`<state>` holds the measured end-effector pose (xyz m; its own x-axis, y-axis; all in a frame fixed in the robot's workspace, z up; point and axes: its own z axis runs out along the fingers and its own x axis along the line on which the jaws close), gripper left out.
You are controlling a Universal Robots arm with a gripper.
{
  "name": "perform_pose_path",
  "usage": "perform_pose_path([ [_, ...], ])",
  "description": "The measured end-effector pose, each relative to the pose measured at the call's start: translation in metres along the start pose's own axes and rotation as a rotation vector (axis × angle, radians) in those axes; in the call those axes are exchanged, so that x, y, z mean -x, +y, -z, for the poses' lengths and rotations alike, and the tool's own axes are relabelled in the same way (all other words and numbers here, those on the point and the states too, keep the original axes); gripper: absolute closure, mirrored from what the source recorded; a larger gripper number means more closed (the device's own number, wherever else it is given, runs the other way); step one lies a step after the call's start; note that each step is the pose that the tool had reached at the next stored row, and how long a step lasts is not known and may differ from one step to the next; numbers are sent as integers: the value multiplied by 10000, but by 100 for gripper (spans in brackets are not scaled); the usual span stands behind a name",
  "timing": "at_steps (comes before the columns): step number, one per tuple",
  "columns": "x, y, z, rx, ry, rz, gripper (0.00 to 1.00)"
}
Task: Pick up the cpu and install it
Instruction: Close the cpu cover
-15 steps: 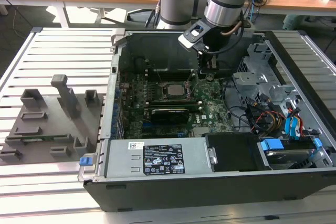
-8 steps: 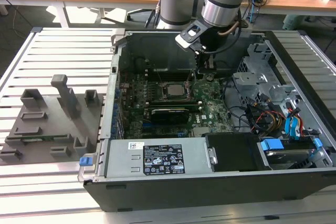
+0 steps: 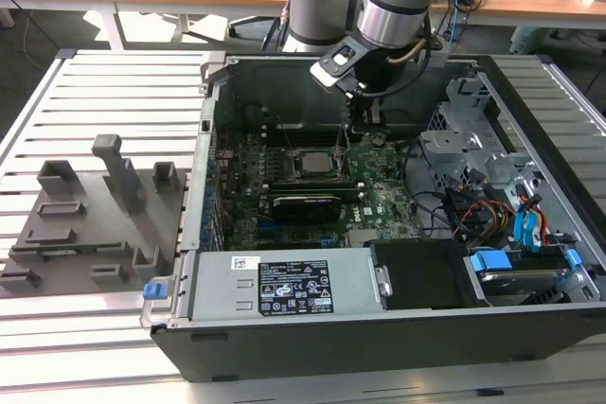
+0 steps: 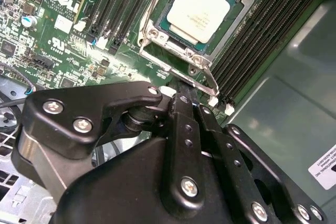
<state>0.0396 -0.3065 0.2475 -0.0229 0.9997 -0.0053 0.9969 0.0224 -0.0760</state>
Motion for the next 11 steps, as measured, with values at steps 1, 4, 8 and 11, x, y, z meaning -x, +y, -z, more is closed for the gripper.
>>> perform_pose_path([
  [1, 0, -3, 0, 0, 0, 0, 89],
  [4, -1, -34, -2, 0, 0, 1, 89],
  [8, -4, -166, -13, 0, 0, 0, 89],
  [11, -4, -189, -15, 0, 0, 0, 89],
])
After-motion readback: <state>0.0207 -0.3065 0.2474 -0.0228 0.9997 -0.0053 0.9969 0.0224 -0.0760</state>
